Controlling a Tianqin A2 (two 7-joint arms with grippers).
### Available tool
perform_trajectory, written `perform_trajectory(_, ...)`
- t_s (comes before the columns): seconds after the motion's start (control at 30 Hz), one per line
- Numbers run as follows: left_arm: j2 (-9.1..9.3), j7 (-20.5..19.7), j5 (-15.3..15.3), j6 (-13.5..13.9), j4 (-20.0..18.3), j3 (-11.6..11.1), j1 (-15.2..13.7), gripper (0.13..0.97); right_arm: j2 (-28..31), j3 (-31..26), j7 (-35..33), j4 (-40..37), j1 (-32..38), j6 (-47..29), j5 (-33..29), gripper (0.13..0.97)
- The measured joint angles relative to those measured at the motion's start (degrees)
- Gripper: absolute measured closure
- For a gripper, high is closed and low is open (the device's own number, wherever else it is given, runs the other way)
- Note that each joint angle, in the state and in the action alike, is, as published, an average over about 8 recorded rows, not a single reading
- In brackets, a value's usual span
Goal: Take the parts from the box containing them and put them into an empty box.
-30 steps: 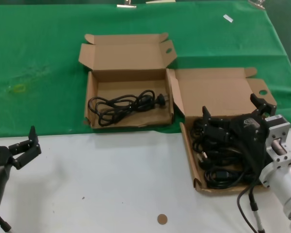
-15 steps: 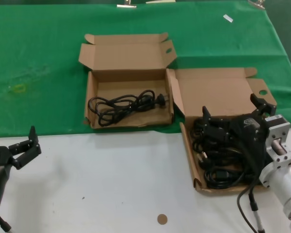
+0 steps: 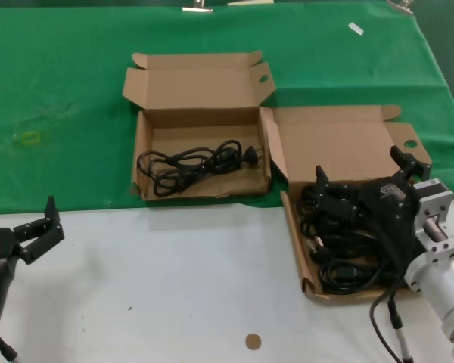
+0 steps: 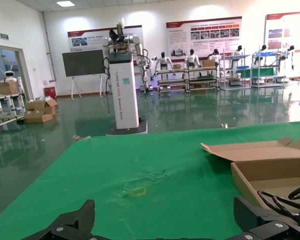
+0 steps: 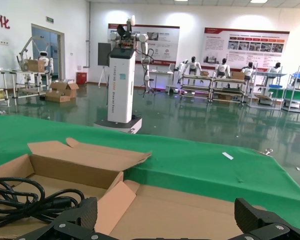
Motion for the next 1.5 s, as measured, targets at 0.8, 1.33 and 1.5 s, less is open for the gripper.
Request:
perform_trajectory(0.8, 0.00, 0.00, 0.00, 0.00, 0.00, 0.00, 0.00, 0.132, 0.00, 0.00, 0.00, 0.00, 0.00, 0.00, 0.00, 0.129)
perform_trajectory(1.33, 0.00, 0.00, 0.00, 0.00, 0.00, 0.00, 0.00, 0.132, 0.00, 0.00, 0.00, 0.00, 0.00, 0.00, 0.00, 0.129)
perform_trajectory(1.5, 0.00, 0.00, 0.00, 0.00, 0.00, 0.00, 0.00, 0.132, 0.00, 0.00, 0.00, 0.00, 0.00, 0.00, 0.00, 0.129)
